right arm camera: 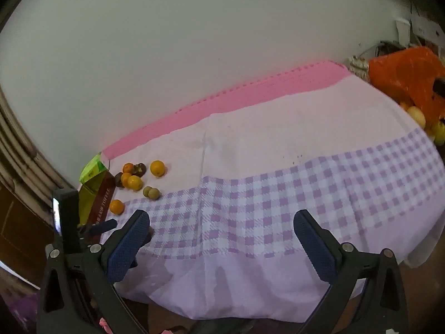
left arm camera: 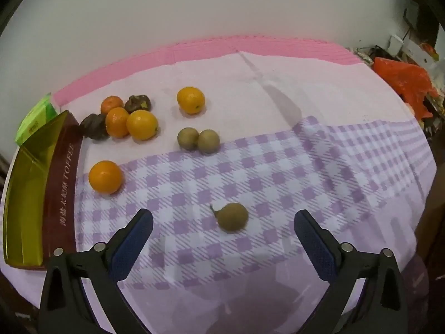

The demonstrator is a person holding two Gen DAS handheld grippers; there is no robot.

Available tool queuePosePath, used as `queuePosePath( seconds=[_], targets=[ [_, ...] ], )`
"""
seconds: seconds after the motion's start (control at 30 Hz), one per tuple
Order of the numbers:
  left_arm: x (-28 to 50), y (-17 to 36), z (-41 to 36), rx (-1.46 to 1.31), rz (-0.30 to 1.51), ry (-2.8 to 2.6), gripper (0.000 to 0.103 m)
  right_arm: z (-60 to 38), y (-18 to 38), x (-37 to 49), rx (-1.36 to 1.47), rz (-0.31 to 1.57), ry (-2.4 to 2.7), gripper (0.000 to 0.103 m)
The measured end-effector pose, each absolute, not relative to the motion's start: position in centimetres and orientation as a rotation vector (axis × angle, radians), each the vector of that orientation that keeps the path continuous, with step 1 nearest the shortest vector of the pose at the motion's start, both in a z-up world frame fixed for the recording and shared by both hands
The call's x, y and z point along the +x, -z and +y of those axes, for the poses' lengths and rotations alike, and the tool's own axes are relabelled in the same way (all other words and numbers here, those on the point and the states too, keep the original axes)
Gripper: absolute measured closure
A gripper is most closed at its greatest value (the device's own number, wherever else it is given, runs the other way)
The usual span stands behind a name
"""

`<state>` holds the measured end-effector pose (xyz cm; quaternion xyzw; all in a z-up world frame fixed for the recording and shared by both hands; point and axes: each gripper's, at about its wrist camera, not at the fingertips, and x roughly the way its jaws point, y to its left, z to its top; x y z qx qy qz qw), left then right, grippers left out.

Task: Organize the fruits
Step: 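Close the left gripper on the small brown round fruit, then carry the brown fruit over the tin and open the left gripper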

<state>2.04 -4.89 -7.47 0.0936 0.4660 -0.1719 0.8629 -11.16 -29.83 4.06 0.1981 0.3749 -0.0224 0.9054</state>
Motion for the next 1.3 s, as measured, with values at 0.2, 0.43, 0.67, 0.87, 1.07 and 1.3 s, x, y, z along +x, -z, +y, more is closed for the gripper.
queuePosePath(
  seconds=[0.2,0.43,0.67,0.87,1.07,1.3],
  targets=[
    [3.3,8.8,-4.4,0.164,1.033,0.341,0.025,-29.0,-4.4,-10.6,0.394,0.784,0.011,0.000],
    [3.6,9.6,-4.9,0.168,1.050,0.349,0.054,-28.9,-3.8,-10.6,0.389,0.800,-0.003,0.000],
    [3.2,8.8,-4.4,0.116,1.028,0.372,0.077,-28.7,-3.7,-10.7,0.381,0.796,0.003,0.000],
    [2.2,6.2,-2.9,0.063,1.001,0.336,0.077,-28.3,-3.5,-10.5,0.370,0.803,-0.005,0.000],
    [2.4,3.0,-0.5,0.023,0.934,0.299,0.077,-28.1,-3.2,-10.7,0.357,0.815,-0.008,0.000],
    [3.3,0.3,3.0,-0.011,0.879,0.228,0.077,-27.2,-2.9,-10.6,0.333,0.827,-0.021,0.000]
  ],
)
